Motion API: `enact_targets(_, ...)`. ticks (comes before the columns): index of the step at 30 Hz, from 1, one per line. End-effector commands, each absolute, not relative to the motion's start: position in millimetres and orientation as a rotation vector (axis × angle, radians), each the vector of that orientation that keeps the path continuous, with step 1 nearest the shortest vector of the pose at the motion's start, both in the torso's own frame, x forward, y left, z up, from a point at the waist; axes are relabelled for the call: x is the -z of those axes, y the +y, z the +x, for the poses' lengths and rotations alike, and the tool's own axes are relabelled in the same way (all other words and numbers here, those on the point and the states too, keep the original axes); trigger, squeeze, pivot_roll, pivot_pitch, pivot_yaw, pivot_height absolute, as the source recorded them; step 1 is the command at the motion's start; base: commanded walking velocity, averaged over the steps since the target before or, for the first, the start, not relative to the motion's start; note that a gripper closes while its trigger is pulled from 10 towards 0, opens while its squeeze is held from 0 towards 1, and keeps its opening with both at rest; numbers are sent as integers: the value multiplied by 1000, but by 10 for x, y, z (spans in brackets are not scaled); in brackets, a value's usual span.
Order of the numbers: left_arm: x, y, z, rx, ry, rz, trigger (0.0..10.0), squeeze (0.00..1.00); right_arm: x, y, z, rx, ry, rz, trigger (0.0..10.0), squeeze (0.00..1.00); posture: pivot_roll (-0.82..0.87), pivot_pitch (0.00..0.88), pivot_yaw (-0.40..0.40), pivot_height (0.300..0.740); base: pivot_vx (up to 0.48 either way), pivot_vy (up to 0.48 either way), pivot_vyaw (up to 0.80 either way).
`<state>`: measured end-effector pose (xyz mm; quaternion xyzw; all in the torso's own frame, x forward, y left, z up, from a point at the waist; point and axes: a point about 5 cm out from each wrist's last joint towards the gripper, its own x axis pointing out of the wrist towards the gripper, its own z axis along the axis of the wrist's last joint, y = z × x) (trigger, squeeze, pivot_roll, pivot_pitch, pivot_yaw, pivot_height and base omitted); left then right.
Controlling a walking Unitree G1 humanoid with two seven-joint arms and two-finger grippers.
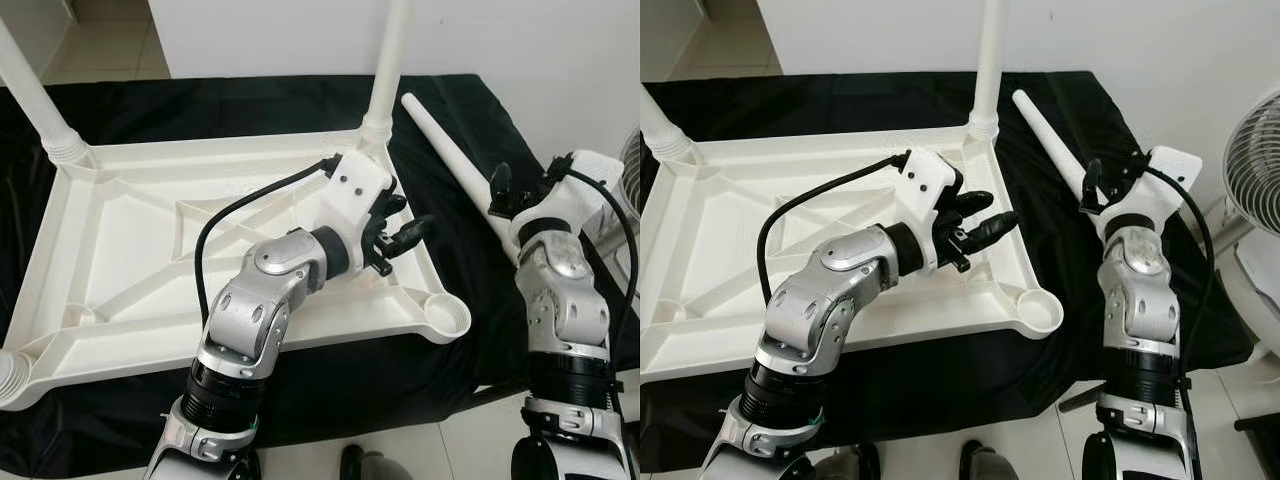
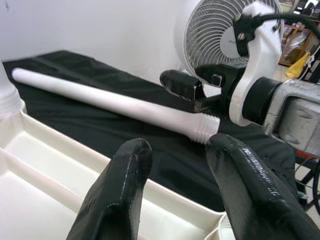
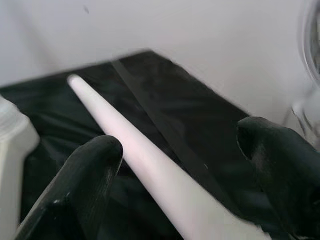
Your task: Building children table
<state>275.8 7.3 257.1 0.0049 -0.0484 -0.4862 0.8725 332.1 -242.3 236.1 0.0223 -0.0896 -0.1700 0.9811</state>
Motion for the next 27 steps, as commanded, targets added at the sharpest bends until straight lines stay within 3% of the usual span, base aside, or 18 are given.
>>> enact_targets(1, -2572, 53, 2703, 1024, -98, 2, 10000, 0, -2308, -2497, 3340, 380, -134, 89, 10000, 0, 13, 231, -1, 740, 0, 0, 0)
enact_targets(27, -2637, 39, 2676, 989, -81, -54, 10000, 0, -2289, -2665, 3610, 262, 170, 236, 10000, 0, 19, 270, -5, 740, 0, 0, 0)
